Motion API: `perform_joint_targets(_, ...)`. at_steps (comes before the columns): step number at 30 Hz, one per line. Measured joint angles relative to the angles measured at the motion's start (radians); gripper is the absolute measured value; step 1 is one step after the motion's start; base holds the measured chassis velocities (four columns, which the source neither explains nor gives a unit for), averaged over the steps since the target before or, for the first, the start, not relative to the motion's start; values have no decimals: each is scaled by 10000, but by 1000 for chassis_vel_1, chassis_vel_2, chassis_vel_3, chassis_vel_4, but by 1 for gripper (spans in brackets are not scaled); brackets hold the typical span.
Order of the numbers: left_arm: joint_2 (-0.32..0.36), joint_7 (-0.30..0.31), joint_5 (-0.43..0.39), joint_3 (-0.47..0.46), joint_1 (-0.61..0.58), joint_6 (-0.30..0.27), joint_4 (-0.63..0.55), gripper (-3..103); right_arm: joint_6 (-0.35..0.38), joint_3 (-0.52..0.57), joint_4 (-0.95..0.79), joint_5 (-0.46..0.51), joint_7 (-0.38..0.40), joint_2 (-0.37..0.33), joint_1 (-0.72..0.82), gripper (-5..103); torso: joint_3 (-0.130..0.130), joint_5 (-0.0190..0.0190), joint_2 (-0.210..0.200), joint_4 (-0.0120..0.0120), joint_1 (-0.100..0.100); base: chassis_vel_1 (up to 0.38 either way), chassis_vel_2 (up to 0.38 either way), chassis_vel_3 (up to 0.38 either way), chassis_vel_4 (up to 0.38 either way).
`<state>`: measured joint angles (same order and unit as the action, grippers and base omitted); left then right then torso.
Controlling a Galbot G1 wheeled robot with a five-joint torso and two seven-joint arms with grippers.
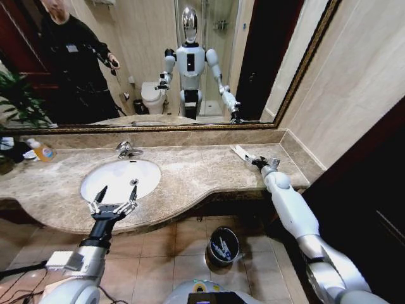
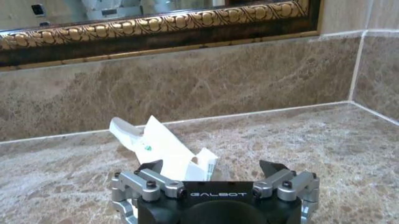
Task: Pick up the trash from the sink and place it in the trash bin.
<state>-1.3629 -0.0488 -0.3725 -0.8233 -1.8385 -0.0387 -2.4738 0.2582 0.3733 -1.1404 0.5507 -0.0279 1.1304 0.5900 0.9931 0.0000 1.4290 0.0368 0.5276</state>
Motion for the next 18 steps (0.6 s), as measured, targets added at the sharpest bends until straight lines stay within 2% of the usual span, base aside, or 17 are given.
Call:
perform_joint_targets(3,0,0,0,0,0,0,0,100,-5,36,-22,0,-99,0,58,97,0,1,0,0,0,0,0,0,0)
perform_joint_targets(9,0,0,0,0,0,0,0,100,19,47,-382,11,-129,37,226,79,0,0,2,0,0,0,0,0,0)
perform_joint_targets(11,0,0,0,0,0,0,0,100,29,43,-408,12,-126,41,232,79,0,0,2,0,0,0,0,0,0)
perform_joint_targets(14,0,0,0,0,0,0,0,100,53,23,-549,11,-83,70,278,65,0,0,2,0,0,0,0,0,0)
perform_joint_targets(16,0,0,0,0,0,0,0,100,56,21,-575,11,-78,72,287,65,-1,0,2,0,0,0,0,0,0)
perform_joint_targets(17,0,0,0,0,0,0,0,100,63,5,-659,11,-65,79,314,57,0,0,2,0,0,0,0,0,0)
perform_joint_targets(18,0,0,0,0,0,0,0,100,68,0,-682,12,-60,83,319,57,-1,0,2,0,0,0,0,0,0)
